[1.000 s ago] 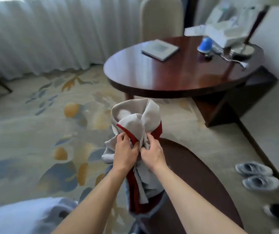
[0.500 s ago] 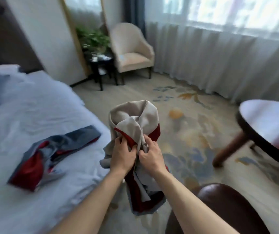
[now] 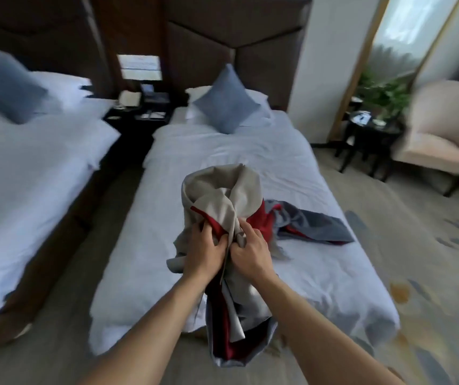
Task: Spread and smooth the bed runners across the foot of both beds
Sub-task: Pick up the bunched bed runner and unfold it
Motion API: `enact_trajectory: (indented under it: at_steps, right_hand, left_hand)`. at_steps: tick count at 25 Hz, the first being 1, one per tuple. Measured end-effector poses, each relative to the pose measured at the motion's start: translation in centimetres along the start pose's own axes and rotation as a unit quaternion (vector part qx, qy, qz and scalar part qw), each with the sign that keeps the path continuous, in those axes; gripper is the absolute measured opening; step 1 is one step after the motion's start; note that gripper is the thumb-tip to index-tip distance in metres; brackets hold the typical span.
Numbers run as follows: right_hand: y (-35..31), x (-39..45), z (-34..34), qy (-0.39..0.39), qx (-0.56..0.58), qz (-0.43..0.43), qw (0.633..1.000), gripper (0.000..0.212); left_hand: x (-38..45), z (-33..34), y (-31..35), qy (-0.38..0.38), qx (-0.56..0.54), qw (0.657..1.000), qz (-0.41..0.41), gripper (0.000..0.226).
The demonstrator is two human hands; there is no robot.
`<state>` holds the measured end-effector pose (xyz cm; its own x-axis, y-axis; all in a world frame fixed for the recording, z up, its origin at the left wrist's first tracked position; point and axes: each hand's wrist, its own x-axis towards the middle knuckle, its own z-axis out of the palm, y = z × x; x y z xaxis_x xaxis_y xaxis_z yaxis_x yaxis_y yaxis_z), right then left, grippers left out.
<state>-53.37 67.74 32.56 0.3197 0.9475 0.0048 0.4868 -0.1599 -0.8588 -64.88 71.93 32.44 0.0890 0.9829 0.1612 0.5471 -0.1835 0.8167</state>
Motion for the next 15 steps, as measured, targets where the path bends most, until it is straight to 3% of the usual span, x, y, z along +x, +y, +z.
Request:
enact_trajectory:
  at_steps: [7,15]
  right_hand:
    - [-16.9,1.2,24.1,-0.187,-0.018,-0.131,0.973,0.060]
    - [-32.8,-0.2,52.4,-0.385,-0.023,-0.250,0.888,0.058]
  left_hand:
    - [2.8,-24.2,-15.0,0.182,0.007,0.979,-0.092,0.047]
    - [3.1,-48.0,-31.9,0.361,0.028,0.904,-0.228,0.040]
